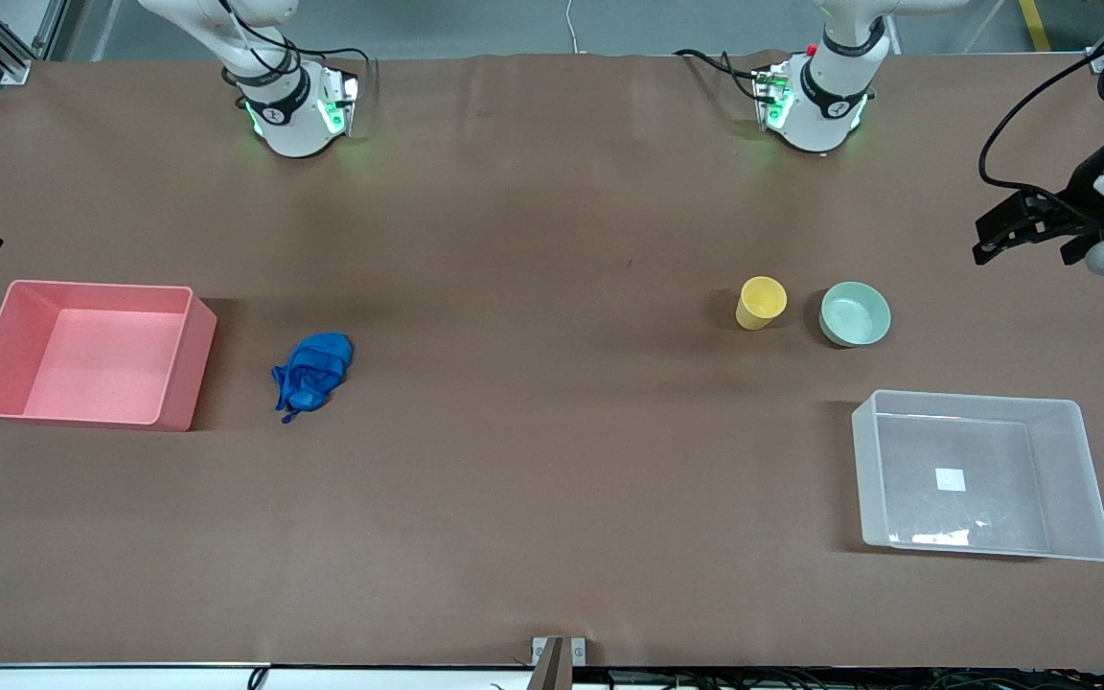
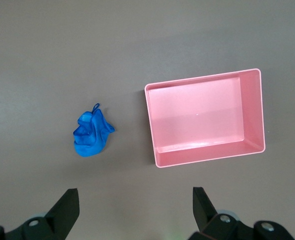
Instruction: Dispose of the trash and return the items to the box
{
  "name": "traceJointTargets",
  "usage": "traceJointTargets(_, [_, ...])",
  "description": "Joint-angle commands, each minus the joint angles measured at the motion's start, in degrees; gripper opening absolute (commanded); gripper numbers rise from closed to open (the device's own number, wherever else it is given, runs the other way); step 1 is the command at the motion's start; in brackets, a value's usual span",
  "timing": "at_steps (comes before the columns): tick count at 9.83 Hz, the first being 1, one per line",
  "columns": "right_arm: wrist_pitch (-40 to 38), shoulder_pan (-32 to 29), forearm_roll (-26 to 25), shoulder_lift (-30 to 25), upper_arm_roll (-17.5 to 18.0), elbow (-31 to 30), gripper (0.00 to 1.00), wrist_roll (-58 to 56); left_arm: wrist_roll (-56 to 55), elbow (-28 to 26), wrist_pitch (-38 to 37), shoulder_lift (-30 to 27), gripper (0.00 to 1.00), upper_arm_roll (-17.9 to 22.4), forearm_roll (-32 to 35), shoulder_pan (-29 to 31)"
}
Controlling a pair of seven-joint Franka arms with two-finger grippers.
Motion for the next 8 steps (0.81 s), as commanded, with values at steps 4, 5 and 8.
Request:
traceJointTargets(4, [0.4, -0.3, 0.1, -1.2, 0.1, -0.9, 1.0, -0.5, -0.2, -2.0, -0.5, -0.1, 1.0, -0.3, 1.1, 0.1])
traceJointTargets(5, [0.4, -0.2, 0.1, -1.1, 0.1, -0.7, 1.0, -0.6, 0.7, -2.0, -0.6, -0.1, 1.0, 0.0, 1.1, -0.1])
traceJointTargets(8, [1.4, 2.3, 0.8, 1.6, 0.2, -1.2, 1.0, 0.1, 0.6, -5.8, 0.9, -0.7, 0.98, 1.9, 1.2, 0.1])
